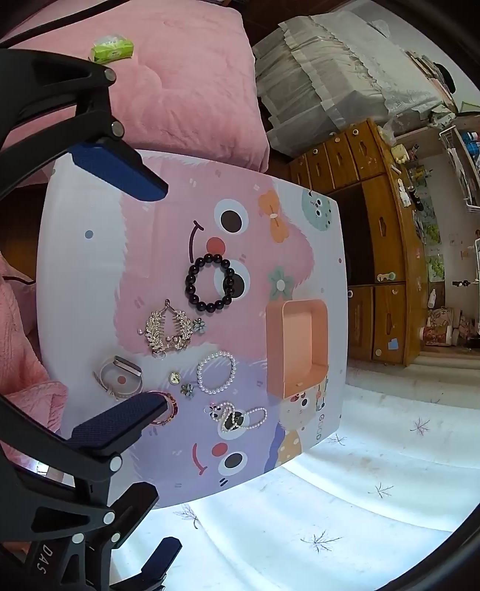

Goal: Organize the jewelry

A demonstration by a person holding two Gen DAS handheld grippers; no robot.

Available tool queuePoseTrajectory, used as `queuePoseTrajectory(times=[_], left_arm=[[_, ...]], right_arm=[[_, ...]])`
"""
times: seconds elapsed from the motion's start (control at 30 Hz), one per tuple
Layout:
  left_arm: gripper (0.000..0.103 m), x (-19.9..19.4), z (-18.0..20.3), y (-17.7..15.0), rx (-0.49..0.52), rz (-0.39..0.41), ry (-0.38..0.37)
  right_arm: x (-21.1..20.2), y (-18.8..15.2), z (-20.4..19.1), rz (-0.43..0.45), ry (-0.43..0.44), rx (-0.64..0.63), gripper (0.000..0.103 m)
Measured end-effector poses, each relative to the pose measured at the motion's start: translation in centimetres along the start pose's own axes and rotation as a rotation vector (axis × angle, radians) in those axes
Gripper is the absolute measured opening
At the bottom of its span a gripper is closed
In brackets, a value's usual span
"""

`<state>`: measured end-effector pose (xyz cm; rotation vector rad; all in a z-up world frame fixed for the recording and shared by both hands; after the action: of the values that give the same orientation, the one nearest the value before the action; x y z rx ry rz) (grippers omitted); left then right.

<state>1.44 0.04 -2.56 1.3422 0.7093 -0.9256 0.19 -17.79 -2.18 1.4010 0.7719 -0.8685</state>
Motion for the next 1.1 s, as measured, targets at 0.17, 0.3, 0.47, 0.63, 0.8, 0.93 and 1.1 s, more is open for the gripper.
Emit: queuePoseTrajectory(times=[0.17,0.3,0.47,0.63,0.8,0.93,1.1], left_arm=[[0.102,0.2,0.1,-0.1,0.001,-0.003,0.001],[0.102,0.4,0.2,0.1,0.001,-0.004,0.001],[0.102,0.6,0.5,0.2,0.009,-0.001,0.001],[0.102,0.0,0.3,0.3,0.017,0.008,0.000],[0.102,0.0,0.4,0.3,0.026,0.011,0.007],[0.102,-0.1,0.3,0.3,0.028,0.014,0.008],[0.102,-0.2,0.4,0.3,0.028,0.014,0.011]], right_arm=[[0.1,0.0,-0.1,-0.006,-0.007,-0.002,0.100],[0.1,0.1,-0.1,-0.006,-0.006,-0.002,0.100],[1.3,-0.3,-0.3,-0.011,-0.018,-0.005,0.100],[0.5,0.0,-0.3,-0.012,-0.021,-0.007,0.100],[0.4,0.1,-0.3,-0.010,-0.021,-0.007,0.100],[0.3,0.2,-0.3,-0.007,-0.025,-0.009,0.100],[0.4,0.2,-0.3,-0.006,-0.025,-0.011,0.100]])
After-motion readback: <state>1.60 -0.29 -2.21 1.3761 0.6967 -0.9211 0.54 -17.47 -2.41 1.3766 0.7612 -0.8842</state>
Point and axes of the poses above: each gripper's, at about its wrist camera, not at the fingertips, and x roughly the way its jaws point, z to its right, y to its top, the point moved 3 cm from there along x, roughly the way its jaws point, and after that the axes turned 9 degrees about -y, right-handed, at the moved point
